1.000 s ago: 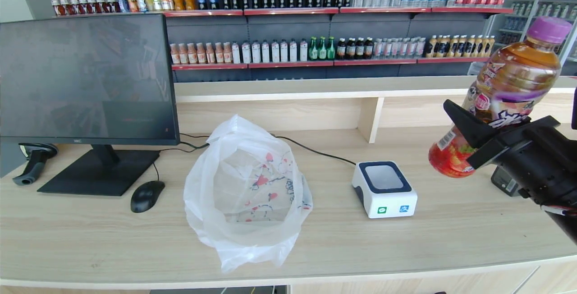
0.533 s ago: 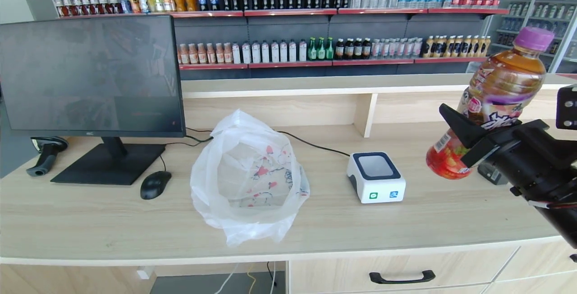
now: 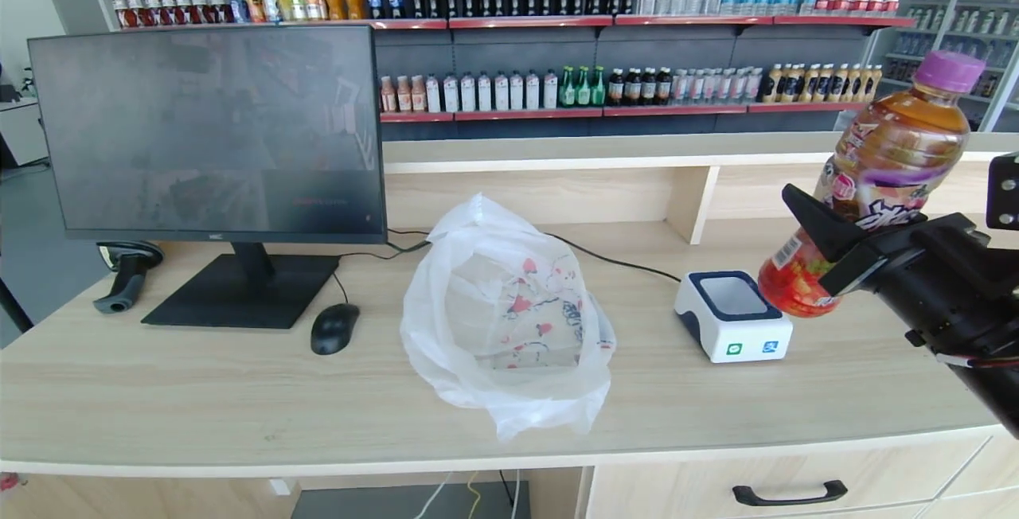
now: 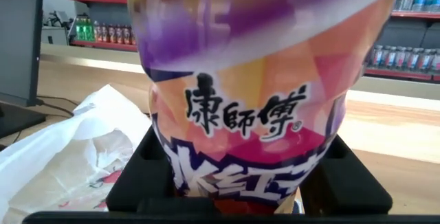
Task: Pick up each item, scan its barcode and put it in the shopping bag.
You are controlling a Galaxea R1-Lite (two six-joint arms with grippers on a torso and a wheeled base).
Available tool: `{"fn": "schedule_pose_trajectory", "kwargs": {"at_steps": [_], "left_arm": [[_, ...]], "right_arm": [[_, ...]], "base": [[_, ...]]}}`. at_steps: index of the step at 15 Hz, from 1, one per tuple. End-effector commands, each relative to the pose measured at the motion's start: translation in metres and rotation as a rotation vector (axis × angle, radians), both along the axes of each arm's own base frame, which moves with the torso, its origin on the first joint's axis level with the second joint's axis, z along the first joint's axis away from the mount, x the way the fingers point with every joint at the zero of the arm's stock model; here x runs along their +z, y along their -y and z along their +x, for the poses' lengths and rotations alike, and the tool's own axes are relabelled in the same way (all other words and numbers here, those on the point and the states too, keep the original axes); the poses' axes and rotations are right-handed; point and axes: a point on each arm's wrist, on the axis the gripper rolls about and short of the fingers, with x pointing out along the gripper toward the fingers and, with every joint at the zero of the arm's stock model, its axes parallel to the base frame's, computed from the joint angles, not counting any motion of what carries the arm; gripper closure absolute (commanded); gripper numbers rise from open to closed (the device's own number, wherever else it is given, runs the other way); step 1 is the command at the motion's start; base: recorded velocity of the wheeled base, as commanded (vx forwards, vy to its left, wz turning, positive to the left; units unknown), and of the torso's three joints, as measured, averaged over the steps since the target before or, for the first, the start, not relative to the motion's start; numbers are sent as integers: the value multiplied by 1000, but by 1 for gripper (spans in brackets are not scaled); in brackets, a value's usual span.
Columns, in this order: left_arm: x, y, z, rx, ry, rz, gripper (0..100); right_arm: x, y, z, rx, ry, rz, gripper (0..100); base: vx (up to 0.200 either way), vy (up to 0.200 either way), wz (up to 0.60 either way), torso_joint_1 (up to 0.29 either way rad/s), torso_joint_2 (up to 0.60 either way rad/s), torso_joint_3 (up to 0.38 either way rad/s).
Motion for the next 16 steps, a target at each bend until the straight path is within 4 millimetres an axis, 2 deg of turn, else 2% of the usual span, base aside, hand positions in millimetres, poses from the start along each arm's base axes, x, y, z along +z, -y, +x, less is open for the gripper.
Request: {"fn": "schedule_pose_trajectory", "kwargs": {"at_steps": [1,3,8,12,16], "left_arm": [[0,0,0,0,0,-1,100],[0,0,0,0,0,1,100],[0,0,0,0,0,4,100],[0,0,0,0,0,2,100],[0,0,0,0,0,4,100]], "right_arm": [[1,0,1,-1,4,1,100],[0,0,1,-1,2,1,100],[-4,-1,4,1,-17,-5,100],[-7,-3,10,1,-29,-8,100],[-7,-4,13,3,-29,-2,100]], "base": [[0,200,0,2,2,2],[0,200,0,5,2,2],[0,0,0,0,0,0],[200,0,0,-7,0,6],[0,0,0,0,0,0]]}}
